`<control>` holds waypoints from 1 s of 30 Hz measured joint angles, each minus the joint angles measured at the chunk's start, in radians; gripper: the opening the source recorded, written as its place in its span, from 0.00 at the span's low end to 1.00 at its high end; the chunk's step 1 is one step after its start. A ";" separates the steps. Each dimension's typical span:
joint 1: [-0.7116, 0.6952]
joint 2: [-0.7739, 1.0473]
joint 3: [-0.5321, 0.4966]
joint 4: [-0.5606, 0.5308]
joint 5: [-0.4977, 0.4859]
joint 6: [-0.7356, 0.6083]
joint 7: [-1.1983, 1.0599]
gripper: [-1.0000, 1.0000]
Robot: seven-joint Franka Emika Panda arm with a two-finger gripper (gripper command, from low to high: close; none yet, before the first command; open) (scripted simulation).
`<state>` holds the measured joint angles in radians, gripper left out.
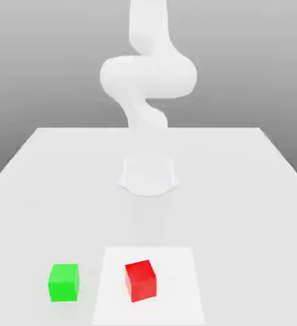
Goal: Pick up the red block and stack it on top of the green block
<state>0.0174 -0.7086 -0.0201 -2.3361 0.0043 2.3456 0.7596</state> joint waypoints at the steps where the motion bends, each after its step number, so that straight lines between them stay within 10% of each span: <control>1: 0.007 0.039 -0.008 -0.016 0.002 0.020 -0.018 0.50; 27: 0.037 0.984 -0.054 -0.290 0.077 0.555 -0.385 0.50; 28: 0.031 1.007 -0.047 -0.287 0.084 0.574 -0.390 0.00; 30: 0.031 1.007 -0.047 -0.287 0.083 0.574 -0.389 0.00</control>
<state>0.0486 0.2982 -0.0666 -2.6228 0.0875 2.9197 0.3702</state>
